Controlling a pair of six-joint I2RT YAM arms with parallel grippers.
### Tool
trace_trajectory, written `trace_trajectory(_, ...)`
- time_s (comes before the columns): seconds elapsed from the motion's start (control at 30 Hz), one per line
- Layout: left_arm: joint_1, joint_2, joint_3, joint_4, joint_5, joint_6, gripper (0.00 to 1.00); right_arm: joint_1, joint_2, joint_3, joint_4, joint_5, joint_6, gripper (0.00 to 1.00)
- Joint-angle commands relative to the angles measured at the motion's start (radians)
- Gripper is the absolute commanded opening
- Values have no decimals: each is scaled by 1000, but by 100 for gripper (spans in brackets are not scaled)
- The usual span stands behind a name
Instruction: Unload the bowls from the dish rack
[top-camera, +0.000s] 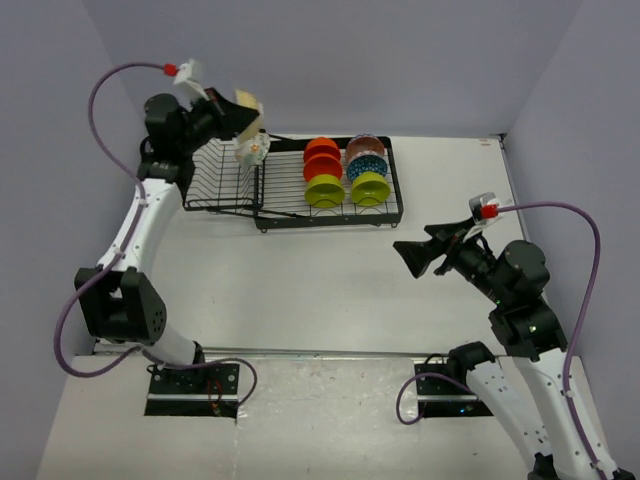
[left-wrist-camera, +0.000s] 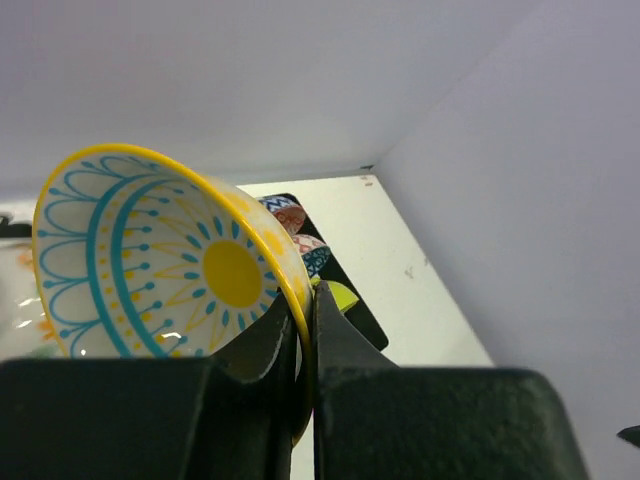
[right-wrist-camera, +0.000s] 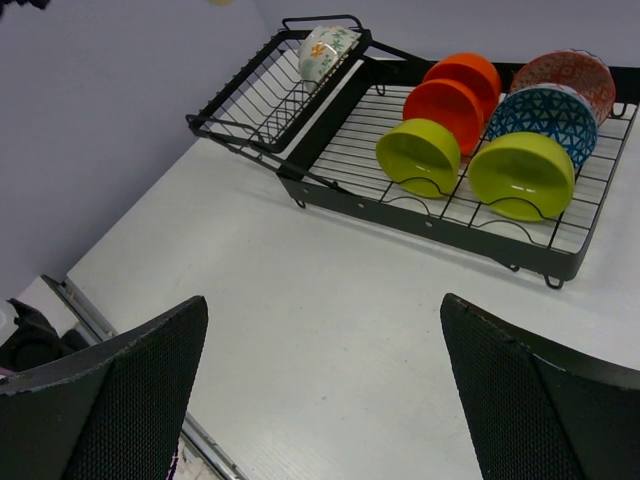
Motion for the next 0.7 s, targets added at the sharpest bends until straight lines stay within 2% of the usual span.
trace_trajectory(0.0, -268, -127, 167, -420, -343, 451, 0, 2, -23, 2, 27, 56, 4, 99)
trace_trajectory(0.03, -406, -136, 169, -476, -445, 495, 0, 2, -52, -2, 27, 117, 7, 99)
trace_trajectory(0.07, -473, -142, 159, -522, -550, 561, 0, 2, -69, -7, 29, 148, 10, 99)
trace_trajectory(0.1, -534, -136, 153, -609, -718, 579, 0, 2, -86, -12, 30, 185, 21, 99)
trace_trajectory(0.13, -641, -124, 150, -655, -788, 583, 0, 2, -101, -24, 38, 220, 27, 99)
trace_trajectory(0.2, -738, -73, 130, -771, -942, 573, 0, 0, -138, -30, 36, 330, 39, 99)
trace_trajectory(0.23, -836, -56, 121, -807, -1006, 550, 0, 2, -146, -30, 32, 379, 41, 99)
trace_trajectory(0.3, -910, -30, 69, -870, -1121, 524, 0, 2, -153, -25, 16, 384, 44, 99)
trace_trajectory(0.33, -945, -30, 46, -881, -1129, 489, 0, 2, -153, -22, 15, 396, 44, 99)
trace_trajectory(0.43, -956, -39, -55, -867, -1085, 433, 0, 2, -144, -22, 15, 389, 38, 99)
trace_trajectory(0.67, -976, 19, -253, -881, -1137, 340, 0, 2, -112, -18, 13, 331, 31, 99)
